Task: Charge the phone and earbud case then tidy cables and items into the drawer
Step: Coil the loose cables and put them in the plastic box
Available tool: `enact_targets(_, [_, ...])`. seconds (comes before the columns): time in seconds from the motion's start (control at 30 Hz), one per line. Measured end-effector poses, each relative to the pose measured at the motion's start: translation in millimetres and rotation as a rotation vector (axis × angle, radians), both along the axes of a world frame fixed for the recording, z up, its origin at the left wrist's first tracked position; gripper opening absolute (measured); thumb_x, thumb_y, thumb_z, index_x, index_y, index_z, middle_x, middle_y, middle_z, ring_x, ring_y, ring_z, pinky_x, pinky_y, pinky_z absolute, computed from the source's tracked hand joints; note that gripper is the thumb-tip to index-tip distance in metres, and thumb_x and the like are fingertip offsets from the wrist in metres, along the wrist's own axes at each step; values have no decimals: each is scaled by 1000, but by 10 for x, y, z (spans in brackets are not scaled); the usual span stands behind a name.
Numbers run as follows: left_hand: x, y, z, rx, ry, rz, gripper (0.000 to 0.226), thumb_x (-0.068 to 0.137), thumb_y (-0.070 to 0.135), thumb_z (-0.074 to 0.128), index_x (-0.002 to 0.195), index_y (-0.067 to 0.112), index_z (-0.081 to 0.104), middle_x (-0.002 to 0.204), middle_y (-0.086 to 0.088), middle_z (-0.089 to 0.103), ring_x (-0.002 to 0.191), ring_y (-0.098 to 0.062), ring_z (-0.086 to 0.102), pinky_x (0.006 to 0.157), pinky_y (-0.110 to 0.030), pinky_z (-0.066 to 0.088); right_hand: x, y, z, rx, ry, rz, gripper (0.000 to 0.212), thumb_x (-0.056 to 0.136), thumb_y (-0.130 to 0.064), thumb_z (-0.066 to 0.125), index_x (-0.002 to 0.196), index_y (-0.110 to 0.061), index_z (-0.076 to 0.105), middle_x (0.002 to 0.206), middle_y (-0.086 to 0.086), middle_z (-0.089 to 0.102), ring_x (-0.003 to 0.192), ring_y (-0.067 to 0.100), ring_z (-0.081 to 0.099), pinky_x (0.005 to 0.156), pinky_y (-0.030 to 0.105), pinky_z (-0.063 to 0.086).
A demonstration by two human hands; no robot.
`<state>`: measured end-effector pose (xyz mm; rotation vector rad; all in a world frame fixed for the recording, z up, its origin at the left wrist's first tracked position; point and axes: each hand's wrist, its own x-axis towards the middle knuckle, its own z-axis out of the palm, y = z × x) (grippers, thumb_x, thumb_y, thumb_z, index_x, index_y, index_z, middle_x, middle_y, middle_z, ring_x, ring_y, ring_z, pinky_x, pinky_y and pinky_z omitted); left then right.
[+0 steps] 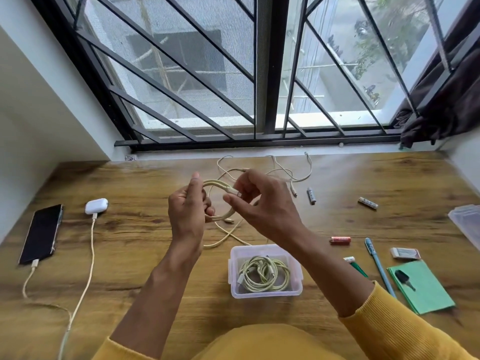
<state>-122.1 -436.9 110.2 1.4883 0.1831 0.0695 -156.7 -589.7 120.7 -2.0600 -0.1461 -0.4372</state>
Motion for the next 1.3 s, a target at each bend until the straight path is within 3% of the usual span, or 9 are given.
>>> enact_targets(0.13, [31, 55, -20, 142, 9, 28, 67, 109, 40, 51, 44, 27, 54, 46, 9, 46, 41, -12, 42, 54, -34, 37, 9, 20, 17, -110, -141, -84, 19, 89, -32, 84, 91, -17, 72, 77, -8, 71, 66, 8, 66, 60, 36, 56])
enact_targets(0.27, [11, 115, -58, 507, -77, -8, 66, 104, 53, 42, 49, 16, 51, 45, -1, 48, 45, -27, 52, 55, -51, 52, 8, 22, 115, 46, -148, -96, 15, 91, -22, 82, 102, -13, 76, 86, -7, 76, 75, 5, 72, 63, 23, 60])
enact_targets(0.33, [-16, 107, -53, 599, -164, -82, 68, 108, 51, 41, 51, 13, 47, 46, -3, 46, 44, -30, 51, 51, -49, 48, 23, -1, 157, 104, -109, -86, 14, 93, -19, 79, 106, -13, 76, 90, -7, 77, 81, 3, 74, 68, 18, 60])
enact_targets(0.53, [-74, 66, 56, 434, -274, -455, 76, 104, 64, 44, 57, 4, 39, 48, 0, 39, 45, -18, 35, 45, -47, 36, 122, -206, 222, 101, -39, -80, 8, 90, -11, 76, 96, -16, 75, 83, -11, 75, 78, 6, 72, 67, 25, 59])
enact_targets(0.7, [-89, 77, 222, 218, -271, -561, 63, 102, 50, 58, 47, 24, 43, 45, 6, 36, 38, -14, 28, 41, -25, 27, 130, -290, 133, 149, 138, 82, 9, 81, -22, 74, 80, -14, 75, 72, 9, 71, 70, 32, 68, 63, 55, 59])
enact_targets(0.87, [-70, 67, 324, 114, -294, -514, 55, 104, 29, 56, 49, 27, 63, 45, 5, 38, 36, -11, 27, 38, -19, 27, 69, -262, 119, 144, 275, 375, 13, 91, -17, 81, 91, -3, 81, 80, 13, 75, 71, 15, 63, 68, 39, 52])
enact_targets(1.03, [-36, 35, 302, 193, -285, -451, 58, 101, 29, 56, 44, 25, 53, 42, 5, 38, 35, -11, 28, 42, -19, 26, 63, -171, 118, 372, 168, 332, 10, 88, 0, 80, 96, 4, 76, 83, 20, 74, 72, 21, 68, 67, 34, 57])
enact_targets(1.2, [5, 55, 263, 343, -322, -322, 60, 97, 42, 57, 48, 9, 42, 44, -18, 34, 42, -17, 30, 44, -33, 26, 47, -198, 175, 450, 267, 374, 16, 103, 0, 60, 105, 9, 73, 92, 31, 73, 81, 32, 71, 78, 48, 61])
enact_targets(1.3, [8, 48, 270, 477, -350, -239, 59, 101, 33, 55, 45, 19, 44, 39, 6, 32, 39, -9, 28, 45, -31, 24, 17, -160, 186, 532, 336, 382, 21, 100, -10, 69, 108, 10, 72, 94, 28, 75, 82, 31, 72, 75, 42, 61])
